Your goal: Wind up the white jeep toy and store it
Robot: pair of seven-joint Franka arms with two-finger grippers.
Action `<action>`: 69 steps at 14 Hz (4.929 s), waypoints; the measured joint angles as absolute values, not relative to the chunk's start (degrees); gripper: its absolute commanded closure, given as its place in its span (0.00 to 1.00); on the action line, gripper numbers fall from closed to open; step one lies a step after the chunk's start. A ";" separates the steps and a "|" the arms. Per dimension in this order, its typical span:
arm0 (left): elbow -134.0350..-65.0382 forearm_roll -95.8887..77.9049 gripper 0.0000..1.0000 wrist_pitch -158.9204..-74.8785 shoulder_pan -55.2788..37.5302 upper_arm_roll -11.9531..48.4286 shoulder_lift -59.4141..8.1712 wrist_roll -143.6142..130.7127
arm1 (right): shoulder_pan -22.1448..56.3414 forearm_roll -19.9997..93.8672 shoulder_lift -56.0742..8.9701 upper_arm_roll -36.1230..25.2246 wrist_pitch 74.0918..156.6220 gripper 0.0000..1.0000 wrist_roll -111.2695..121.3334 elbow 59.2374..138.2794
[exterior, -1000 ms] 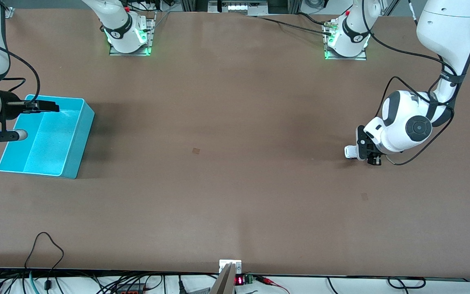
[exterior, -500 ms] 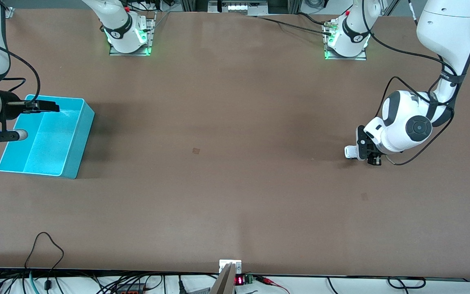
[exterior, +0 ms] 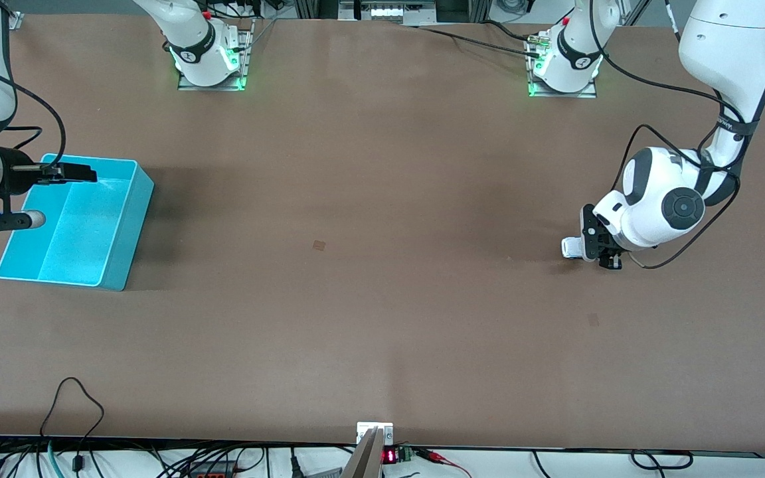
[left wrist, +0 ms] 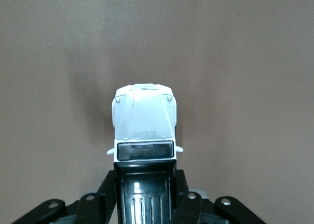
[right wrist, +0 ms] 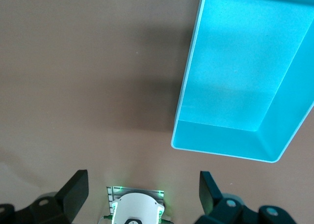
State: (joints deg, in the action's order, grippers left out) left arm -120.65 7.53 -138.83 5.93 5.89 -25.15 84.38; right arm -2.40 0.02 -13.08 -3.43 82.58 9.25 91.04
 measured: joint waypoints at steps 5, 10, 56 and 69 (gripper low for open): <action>-120.71 7.53 0.84 -138.95 6.03 5.89 -25.15 84.38 | -2.38 0.02 -13.08 -3.42 82.58 0.00 9.28 91.04; -120.76 7.53 0.83 -139.24 7.90 5.90 -25.17 84.58 | -2.37 0.02 -13.08 -3.40 82.58 0.00 9.28 91.04; -118.60 10.13 0.83 -140.90 24.17 5.90 -26.77 103.86 | -2.37 0.03 -13.08 -3.40 82.58 0.00 9.30 91.04; -115.38 12.51 0.00 -137.20 26.16 9.70 -26.93 104.15 | -2.37 0.03 -13.08 -3.39 82.58 0.00 9.30 91.04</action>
State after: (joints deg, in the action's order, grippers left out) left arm -115.38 12.51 -137.20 26.16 9.70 -26.93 104.15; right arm -2.37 0.03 -13.08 -3.39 82.58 9.30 91.04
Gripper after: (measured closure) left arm 0.167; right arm 0.000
